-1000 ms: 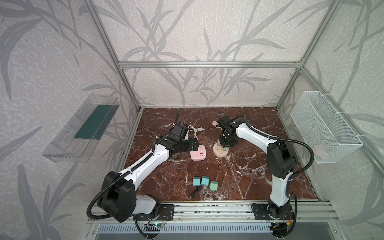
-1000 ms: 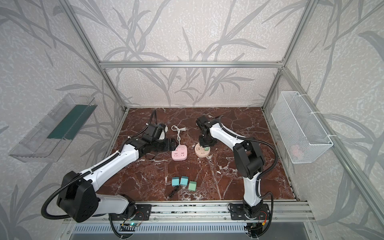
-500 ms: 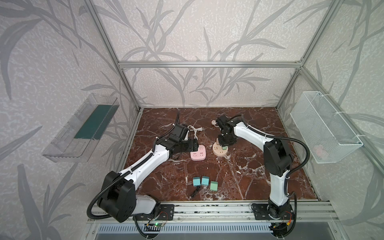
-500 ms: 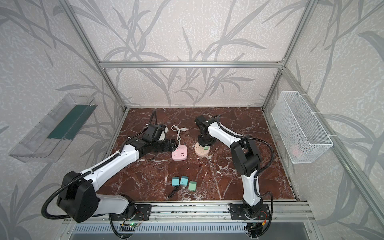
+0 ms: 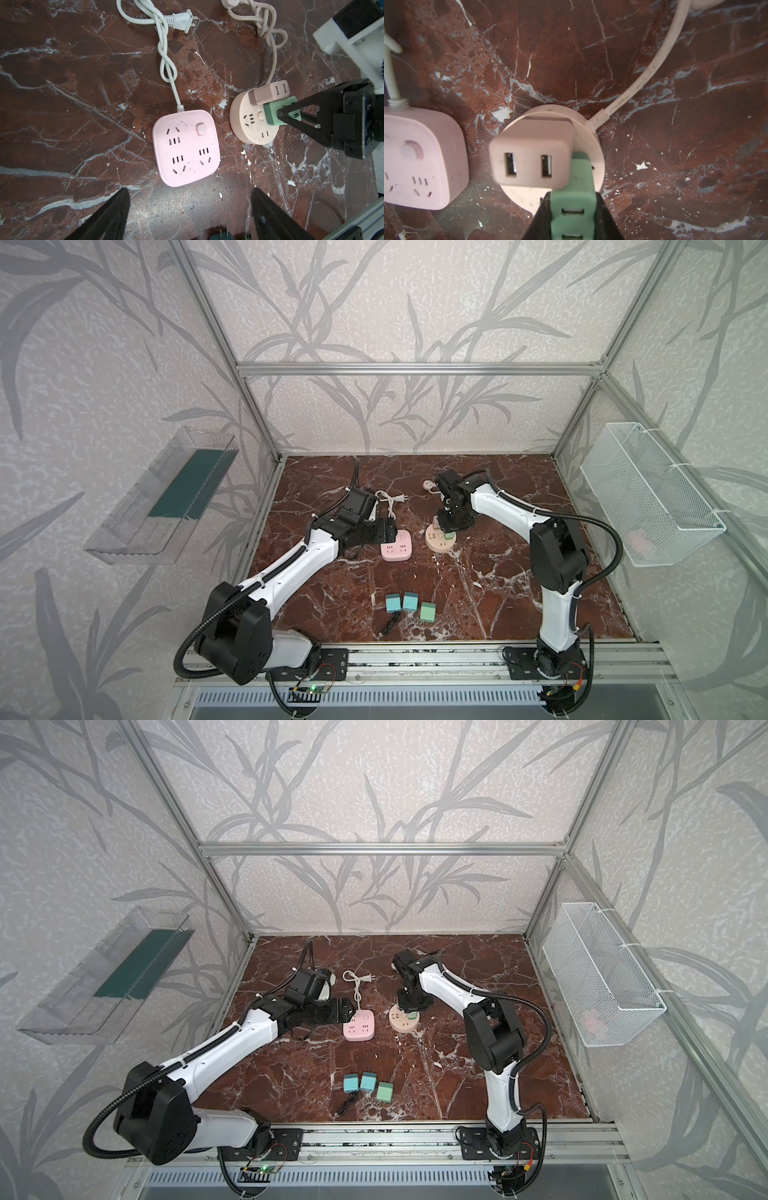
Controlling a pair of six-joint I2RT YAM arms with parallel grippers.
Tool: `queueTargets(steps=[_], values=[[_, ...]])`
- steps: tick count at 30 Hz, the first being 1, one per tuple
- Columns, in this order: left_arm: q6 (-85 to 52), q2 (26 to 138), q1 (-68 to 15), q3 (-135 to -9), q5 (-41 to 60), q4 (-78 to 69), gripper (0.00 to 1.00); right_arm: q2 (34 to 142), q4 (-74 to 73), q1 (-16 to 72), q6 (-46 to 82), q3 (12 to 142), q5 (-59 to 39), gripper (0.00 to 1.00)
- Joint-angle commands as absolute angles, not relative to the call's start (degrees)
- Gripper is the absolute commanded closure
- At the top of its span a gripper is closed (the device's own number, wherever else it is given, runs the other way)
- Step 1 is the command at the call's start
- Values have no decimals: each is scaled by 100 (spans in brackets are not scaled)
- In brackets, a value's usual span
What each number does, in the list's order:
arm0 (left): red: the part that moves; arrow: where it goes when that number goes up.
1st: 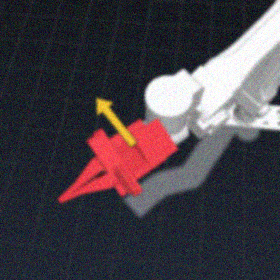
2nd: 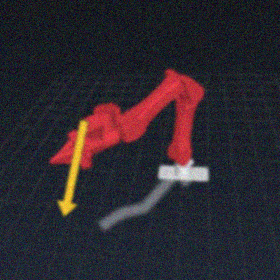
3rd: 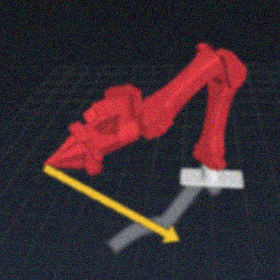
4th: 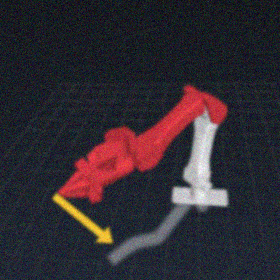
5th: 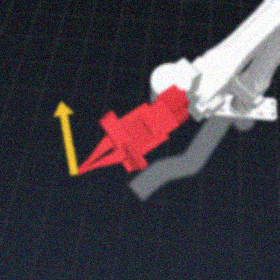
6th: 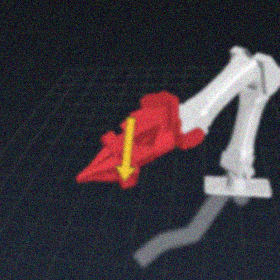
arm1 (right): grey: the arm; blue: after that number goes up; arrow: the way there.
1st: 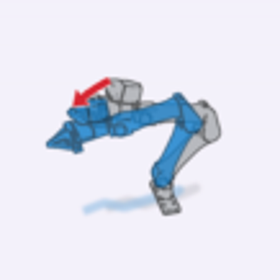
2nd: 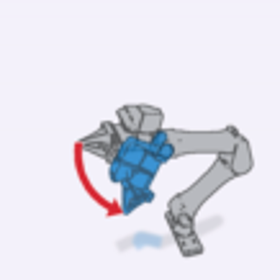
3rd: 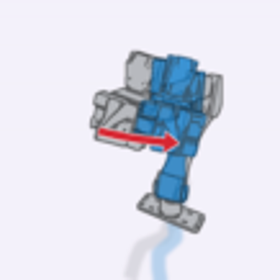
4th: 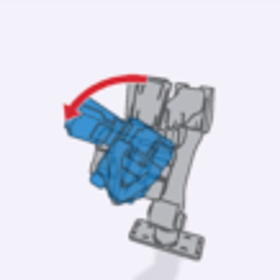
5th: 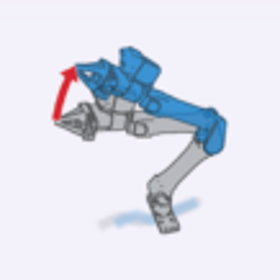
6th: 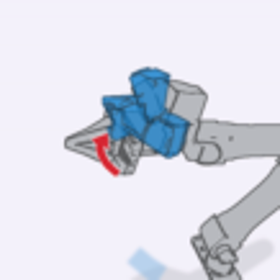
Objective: Insert the plug
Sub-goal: 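Press the mint-green charger down into the round beige strip with the right gripper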
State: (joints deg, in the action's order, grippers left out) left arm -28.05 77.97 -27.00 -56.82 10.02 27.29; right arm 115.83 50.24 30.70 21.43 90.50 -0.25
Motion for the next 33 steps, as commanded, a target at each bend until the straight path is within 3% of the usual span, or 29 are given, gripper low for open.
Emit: queueTargets(steps=[1, 15, 33], values=[[-2796, 7708, -2711, -5650, 887, 2741, 10, 12243, 5218, 2917, 2083, 8560, 228, 100], [-2828, 7690, -2710, -5630, 916, 2692, 10, 11457, 5570, 2827, 2110, 8849, 1088, 100], [-2830, 7711, -2713, -5704, 1002, 2707, 10, 11519, 5479, 2692, 2149, 8936, 685, 100]])
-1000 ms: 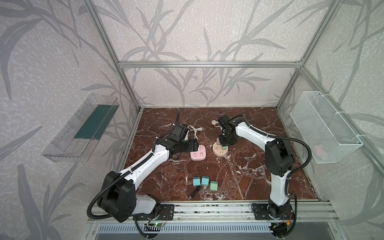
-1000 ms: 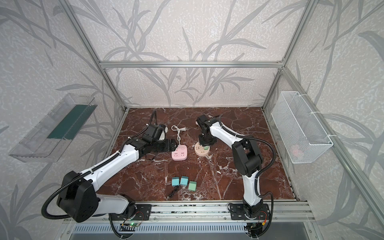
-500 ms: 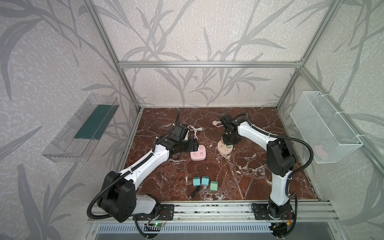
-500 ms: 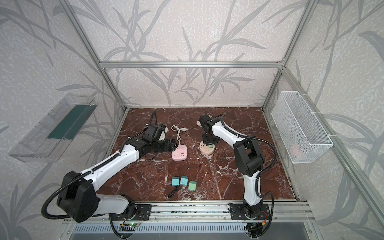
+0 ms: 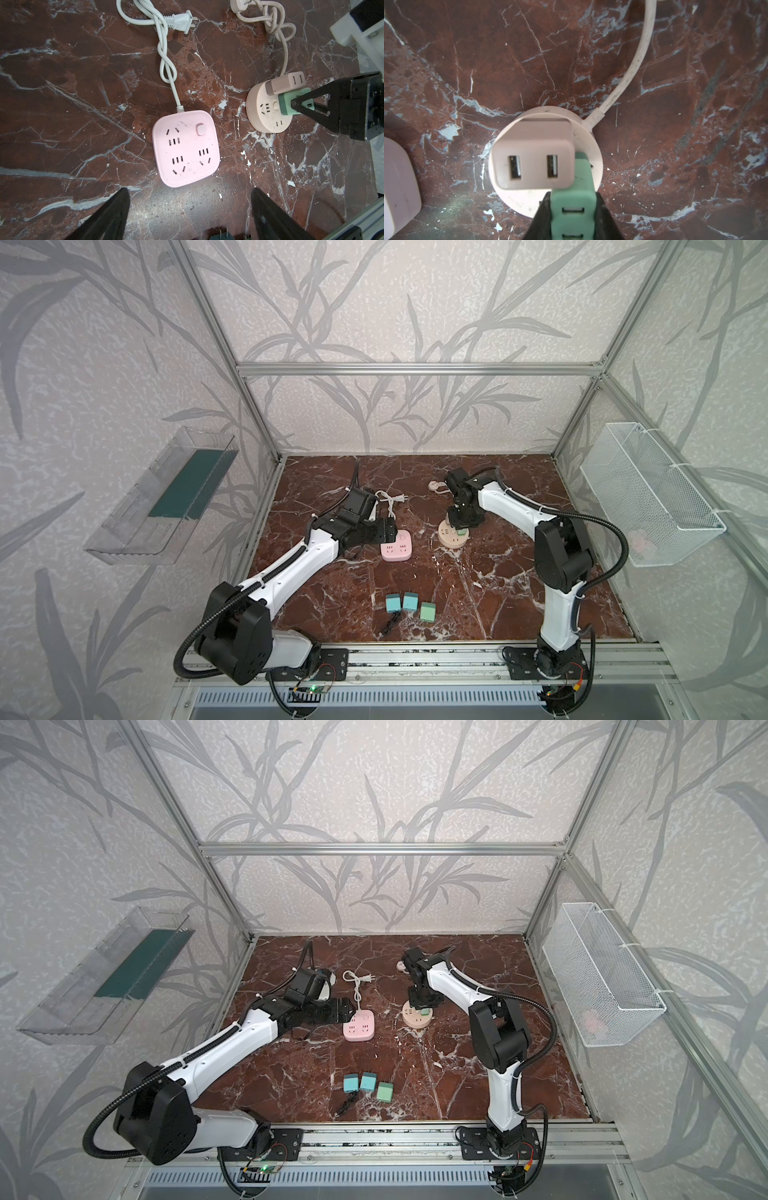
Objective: Insert the plug
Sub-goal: 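Press the mint-green charger down into the round beige strip with the right gripper, then open the right gripper and lift it off the inserted charger, then move the right gripper over the teal chargers nearest the robot and lower it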
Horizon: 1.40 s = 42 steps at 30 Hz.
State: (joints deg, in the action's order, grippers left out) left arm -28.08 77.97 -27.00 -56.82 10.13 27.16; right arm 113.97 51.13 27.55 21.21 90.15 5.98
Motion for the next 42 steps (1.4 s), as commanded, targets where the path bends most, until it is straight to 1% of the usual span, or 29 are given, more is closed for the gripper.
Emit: queueTargets(steps=[1, 3, 6, 9, 13, 16, 19, 24, 26, 29, 32, 36, 38, 40, 42], values=[[-2826, 7716, -2714, -5704, 1004, 2698, 10, 11490, 5510, 2698, 2145, 8976, 698, 100], [-2824, 7699, -2710, -5704, 1011, 2698, 10, 11440, 5537, 2696, 2127, 9025, 712, 97], [-2828, 7644, -2715, -5678, 983, 2699, 10, 11366, 5537, 2698, 2110, 9044, 687, 90], [-2829, 7611, -2715, -5654, 967, 2702, 10, 11294, 5513, 2693, 2114, 9053, 596, 79], [-2828, 7567, -2715, -5643, 967, 2707, 10, 11124, 5442, 2694, 2162, 9020, 527, 62], [-2819, 7527, -2712, -5644, 950, 2717, 10, 10934, 5368, 2697, 2177, 8969, 469, 55], [-2821, 7505, -2715, -5643, 940, 2726, 10, 10752, 5393, 2698, 2171, 8939, 435, 51], [-2821, 7507, -2715, -5627, 931, 2726, 10, 10240, 5460, 2717, 2101, 8675, 260, 51], [-2819, 7523, -2709, -5625, 934, 2718, 10, 9911, 5326, 2757, 1996, 8383, 16, 53], [-2822, 7575, -2716, -5634, 948, 2696, 10, 9222, 4785, 2883, 1846, 7625, -615, 55], [-2823, 7618, -2717, -5669, 961, 2698, 10, 8798, 4642, 3242, 1920, 7154, -827, 55], [-2810, 7630, -2708, -5670, 917, 2716, 10, 8579, 4984, 4129, 2363, 6964, -455, 54], [-2812, 7664, -2711, -5670, 909, 2716, 10, 8647, 5079, 4573, 2819, 6916, -310, 50], [-2821, 7664, -2715, -5670, 899, 2721, 10, 8768, 5082, 4972, 3333, 6851, -350, 35], [-2821, 7647, -2712, -5663, 886, 2722, 10, 8856, 4893, 5255, 3817, 6725, -397, 31]])
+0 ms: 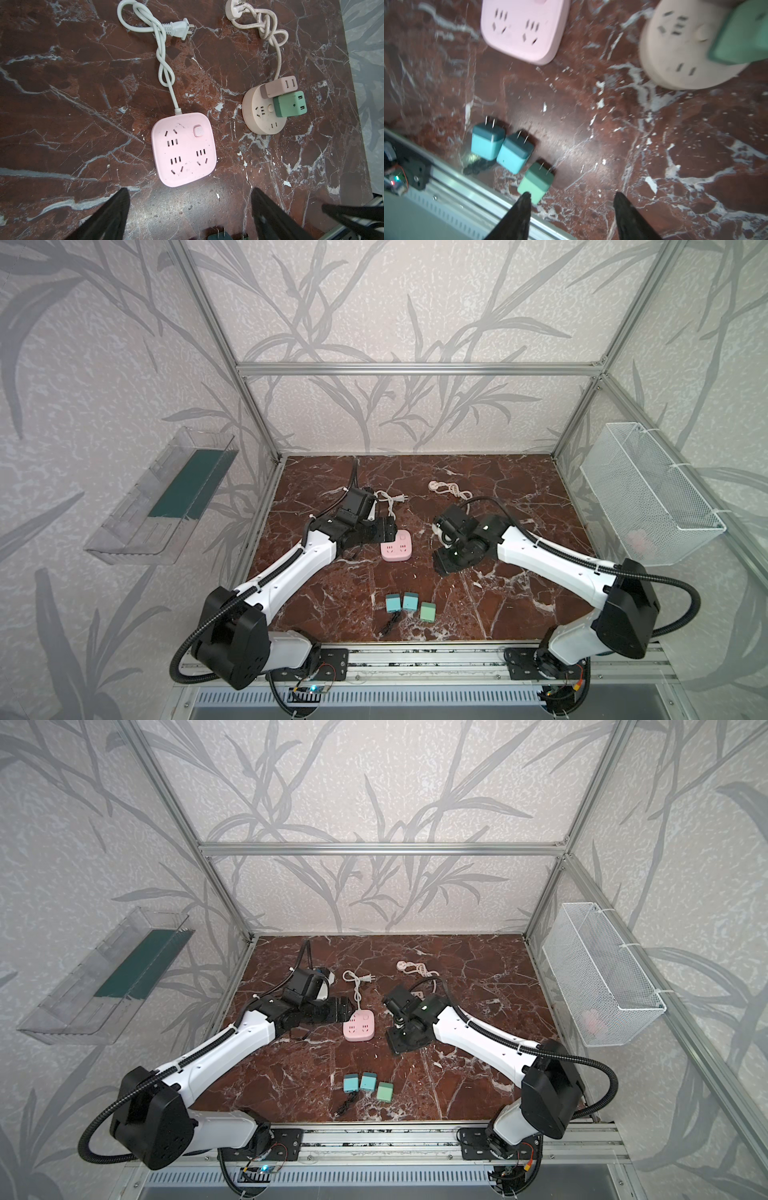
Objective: Insert the plug
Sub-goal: 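Move the right gripper over the teal chargers nearest the robot and lower it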
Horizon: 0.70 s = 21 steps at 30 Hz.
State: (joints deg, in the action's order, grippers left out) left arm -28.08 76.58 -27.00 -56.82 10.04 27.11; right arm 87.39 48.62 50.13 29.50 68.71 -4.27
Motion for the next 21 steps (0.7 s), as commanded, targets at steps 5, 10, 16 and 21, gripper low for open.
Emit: queueTargets(steps=[5, 10, 16, 21], values=[[-2815, 7526, -2713, -5627, 885, 2738, 10, 9031, 4746, 5539, 4327, 6658, -540, 32], [-2859, 7495, -2720, -5586, 966, 2730, 10, 9378, 4806, 5712, 4437, 6767, -690, 37], [-2892, 7383, -2711, -5485, 949, 2718, 10, 9668, 4754, 5827, 4491, 6796, -951, 40], [-2900, 7347, -2714, -5458, 967, 2721, 10, 9999, 4767, 6071, 4474, 6900, -1112, 39]])
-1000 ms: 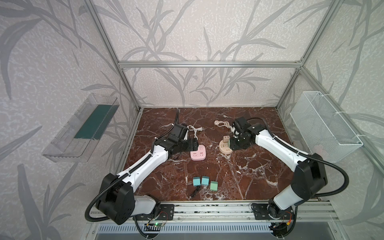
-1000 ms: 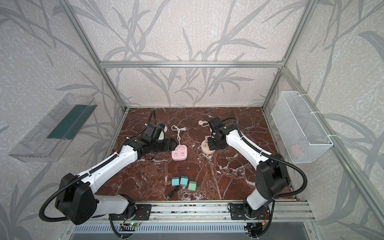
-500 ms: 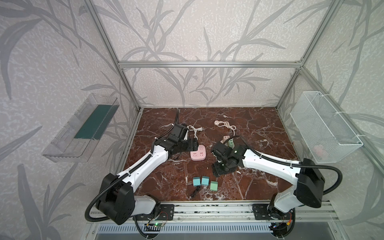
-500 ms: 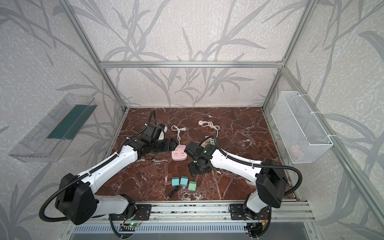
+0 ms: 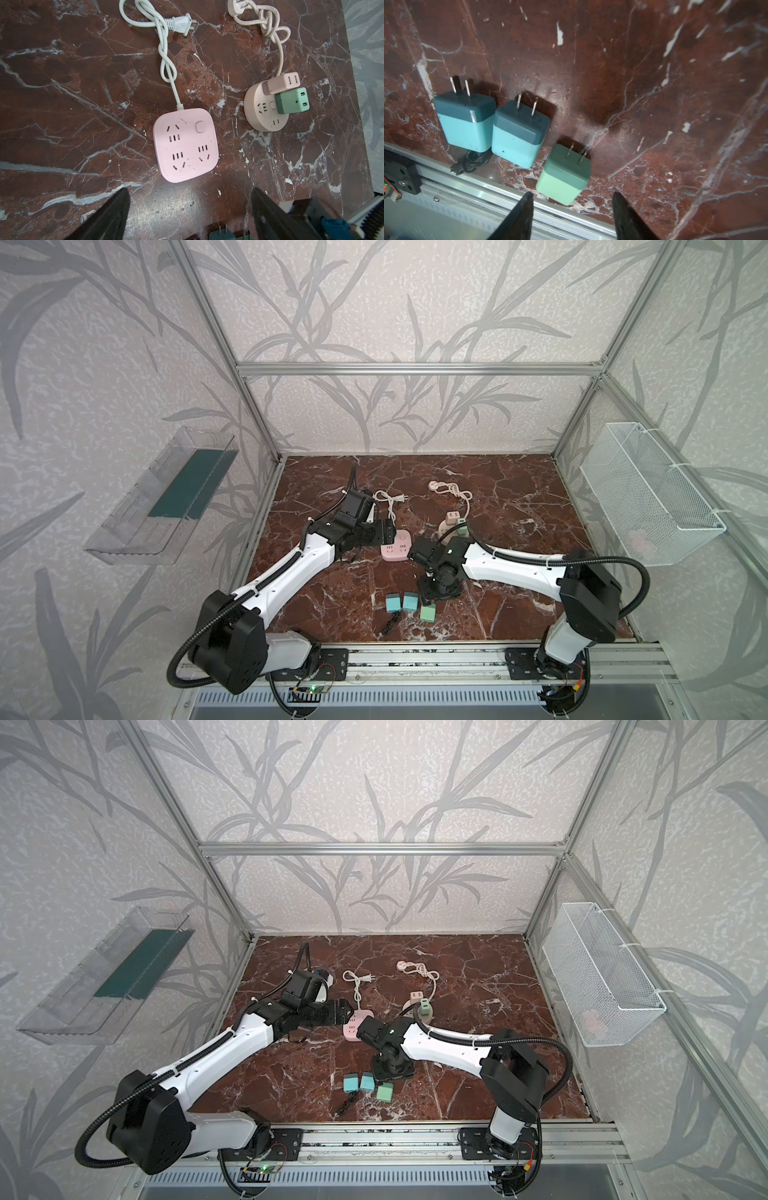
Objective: Insert the plug
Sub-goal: 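Move the right gripper over the teal chargers nearest the robot and lower it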
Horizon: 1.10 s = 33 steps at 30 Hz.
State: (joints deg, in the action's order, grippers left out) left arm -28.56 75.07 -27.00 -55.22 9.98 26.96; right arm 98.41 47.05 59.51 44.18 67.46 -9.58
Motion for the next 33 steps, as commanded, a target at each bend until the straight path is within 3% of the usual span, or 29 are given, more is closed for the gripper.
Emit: queueTargets(steps=[1, 33], values=[[-2893, 7348, -2716, -5458, 967, 2719, 10, 10027, 4770, 6092, 4465, 6923, -1132, 39], [-2903, 7358, -2720, -5423, 962, 2628, 10, 10650, 5298, 6214, 4133, 7014, -981, 38]])
